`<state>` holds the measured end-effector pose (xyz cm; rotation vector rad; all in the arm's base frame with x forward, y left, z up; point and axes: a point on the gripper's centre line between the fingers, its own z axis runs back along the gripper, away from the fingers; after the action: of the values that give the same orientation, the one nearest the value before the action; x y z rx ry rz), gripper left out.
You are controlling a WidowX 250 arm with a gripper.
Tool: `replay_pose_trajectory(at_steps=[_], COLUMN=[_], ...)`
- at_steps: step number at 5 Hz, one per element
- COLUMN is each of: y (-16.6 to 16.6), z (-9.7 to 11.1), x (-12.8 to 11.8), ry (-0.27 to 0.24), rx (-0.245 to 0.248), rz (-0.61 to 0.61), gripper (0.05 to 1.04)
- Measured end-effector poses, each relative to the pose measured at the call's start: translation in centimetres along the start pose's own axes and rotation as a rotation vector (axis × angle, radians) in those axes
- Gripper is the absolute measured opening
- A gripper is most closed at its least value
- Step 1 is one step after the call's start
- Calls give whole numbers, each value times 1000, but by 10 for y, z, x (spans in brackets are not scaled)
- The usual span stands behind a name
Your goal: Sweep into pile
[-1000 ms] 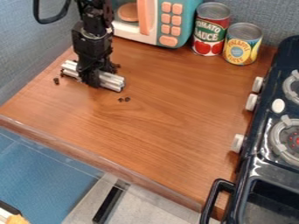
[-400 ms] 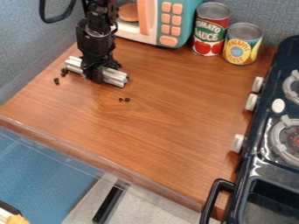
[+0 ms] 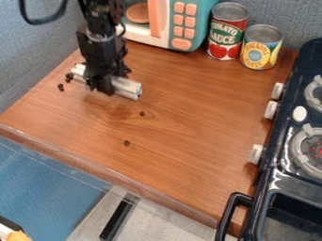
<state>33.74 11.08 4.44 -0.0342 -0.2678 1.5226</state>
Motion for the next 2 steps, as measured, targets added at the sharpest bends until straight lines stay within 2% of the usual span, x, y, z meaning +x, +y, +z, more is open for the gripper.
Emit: replay_pose_trajectory(at_steps=[1, 2], y=[9, 21], z=[20, 20], x=[4, 6], ry=[-6, -4], rx=[-55, -55], rz=[-6, -21], gripper=[394, 394])
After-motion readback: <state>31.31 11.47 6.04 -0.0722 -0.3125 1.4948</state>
